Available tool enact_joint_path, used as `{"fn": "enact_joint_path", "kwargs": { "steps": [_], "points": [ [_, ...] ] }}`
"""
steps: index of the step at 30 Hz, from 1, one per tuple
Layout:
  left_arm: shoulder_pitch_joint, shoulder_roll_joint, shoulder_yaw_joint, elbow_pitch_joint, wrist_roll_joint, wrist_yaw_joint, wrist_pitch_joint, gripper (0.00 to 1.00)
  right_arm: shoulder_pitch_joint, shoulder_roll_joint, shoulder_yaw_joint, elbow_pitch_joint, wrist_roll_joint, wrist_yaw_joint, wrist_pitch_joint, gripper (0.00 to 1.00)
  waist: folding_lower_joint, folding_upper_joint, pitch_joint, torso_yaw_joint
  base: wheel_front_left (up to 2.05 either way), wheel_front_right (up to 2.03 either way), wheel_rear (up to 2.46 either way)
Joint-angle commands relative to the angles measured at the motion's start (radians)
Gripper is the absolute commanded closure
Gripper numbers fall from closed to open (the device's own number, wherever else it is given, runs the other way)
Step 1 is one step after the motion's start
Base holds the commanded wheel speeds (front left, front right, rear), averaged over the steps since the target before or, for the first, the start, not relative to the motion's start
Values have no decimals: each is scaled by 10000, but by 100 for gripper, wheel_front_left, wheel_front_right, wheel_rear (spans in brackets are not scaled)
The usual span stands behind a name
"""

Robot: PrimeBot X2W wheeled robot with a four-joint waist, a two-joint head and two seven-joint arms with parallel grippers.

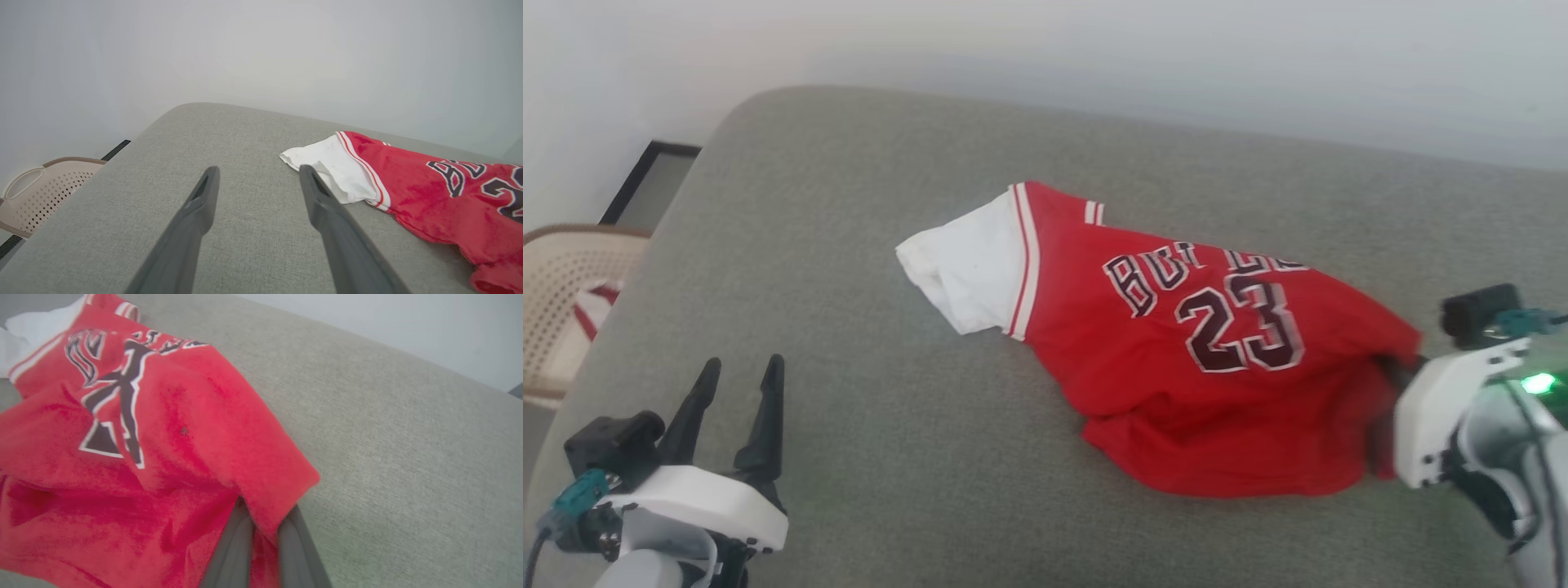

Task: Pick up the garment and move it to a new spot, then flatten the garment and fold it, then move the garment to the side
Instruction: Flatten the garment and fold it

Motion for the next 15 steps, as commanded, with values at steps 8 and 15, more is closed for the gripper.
{"fn": "enact_joint_path", "kwargs": {
  "steps": [8,15],
  "points": [
    [421,192,177,-192,-117,152,-13,0,665,-238,1901,-2168,1155,-12,469,100,0,0,-451,-499,0,0,0],
    [552,274,184,-377,-176,228,39,0,1280,-1026,3841,-3865,1956,-7,1071,100,0,0,-523,-682,0,0,0]
  ]
}}
